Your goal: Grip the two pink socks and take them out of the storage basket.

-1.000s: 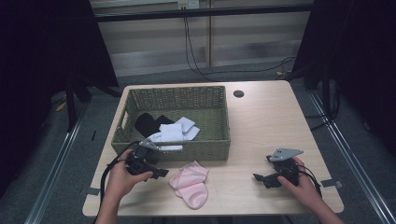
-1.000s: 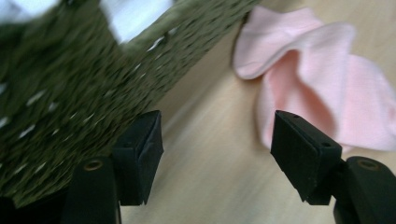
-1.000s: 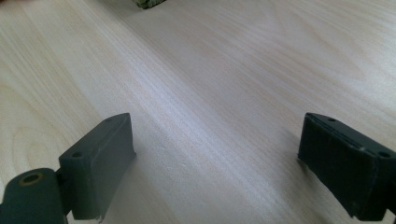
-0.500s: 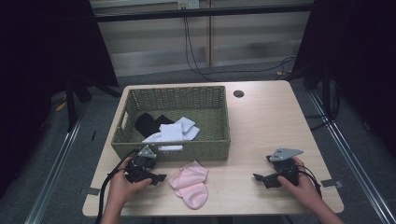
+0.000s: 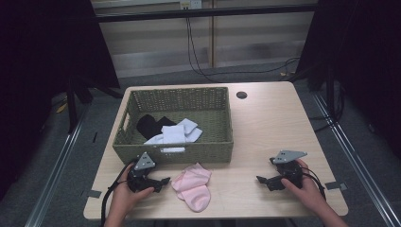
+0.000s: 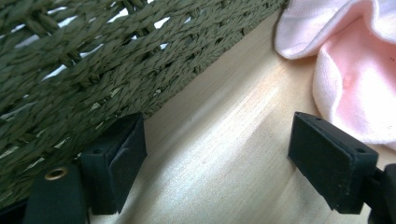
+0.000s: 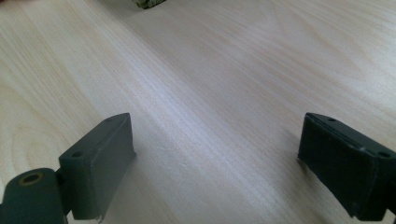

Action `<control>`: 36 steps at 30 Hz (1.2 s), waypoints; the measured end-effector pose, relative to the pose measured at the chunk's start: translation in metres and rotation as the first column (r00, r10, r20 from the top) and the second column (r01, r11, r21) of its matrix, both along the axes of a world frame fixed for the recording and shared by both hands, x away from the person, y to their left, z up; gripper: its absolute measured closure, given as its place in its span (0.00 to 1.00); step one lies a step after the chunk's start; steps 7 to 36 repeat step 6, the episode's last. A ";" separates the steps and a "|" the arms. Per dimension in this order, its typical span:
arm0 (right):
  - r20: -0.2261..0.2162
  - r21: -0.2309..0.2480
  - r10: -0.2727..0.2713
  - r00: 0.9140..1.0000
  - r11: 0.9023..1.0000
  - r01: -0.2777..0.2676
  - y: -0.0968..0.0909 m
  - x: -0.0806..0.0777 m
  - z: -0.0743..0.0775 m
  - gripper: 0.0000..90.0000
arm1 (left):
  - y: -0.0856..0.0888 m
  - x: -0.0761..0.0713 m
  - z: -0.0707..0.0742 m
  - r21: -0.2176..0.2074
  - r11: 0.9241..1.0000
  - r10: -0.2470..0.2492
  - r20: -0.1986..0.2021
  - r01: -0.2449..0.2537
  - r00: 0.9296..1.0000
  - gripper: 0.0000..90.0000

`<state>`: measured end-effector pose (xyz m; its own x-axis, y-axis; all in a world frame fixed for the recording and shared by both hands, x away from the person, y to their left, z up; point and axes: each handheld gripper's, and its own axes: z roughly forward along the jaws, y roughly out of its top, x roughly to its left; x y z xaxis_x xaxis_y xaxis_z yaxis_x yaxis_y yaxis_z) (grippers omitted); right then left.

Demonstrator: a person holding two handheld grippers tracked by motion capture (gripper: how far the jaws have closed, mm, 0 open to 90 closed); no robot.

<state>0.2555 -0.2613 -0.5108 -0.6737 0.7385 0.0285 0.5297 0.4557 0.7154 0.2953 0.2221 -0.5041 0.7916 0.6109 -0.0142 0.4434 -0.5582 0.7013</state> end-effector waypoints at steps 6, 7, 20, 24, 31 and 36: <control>0.000 0.000 0.000 1.000 1.000 0.000 0.000 0.000 0.000 0.11 | -0.001 0.000 0.000 -0.003 1.000 0.006 0.002 -0.006 1.000 0.21; 0.000 0.000 0.000 1.000 1.000 0.000 0.000 0.000 0.000 0.11 | -0.001 0.000 0.000 -0.003 1.000 0.006 0.002 -0.006 1.000 0.21; 0.000 0.000 0.000 1.000 1.000 0.000 0.000 0.000 0.000 0.11 | -0.001 0.000 0.000 -0.003 1.000 0.006 0.002 -0.006 1.000 0.21; 0.000 0.000 0.000 1.000 1.000 0.000 0.000 0.000 0.000 0.11 | -0.001 0.000 0.000 -0.003 1.000 0.006 0.002 -0.006 1.000 0.21; 0.000 0.000 0.000 1.000 1.000 0.000 0.000 0.000 0.000 0.11 | -0.001 0.000 0.000 -0.003 1.000 0.006 0.002 -0.006 1.000 0.21; 0.000 0.000 0.000 1.000 1.000 0.000 0.000 0.000 0.000 0.11 | -0.001 0.000 0.000 -0.003 1.000 0.006 0.002 -0.006 1.000 0.21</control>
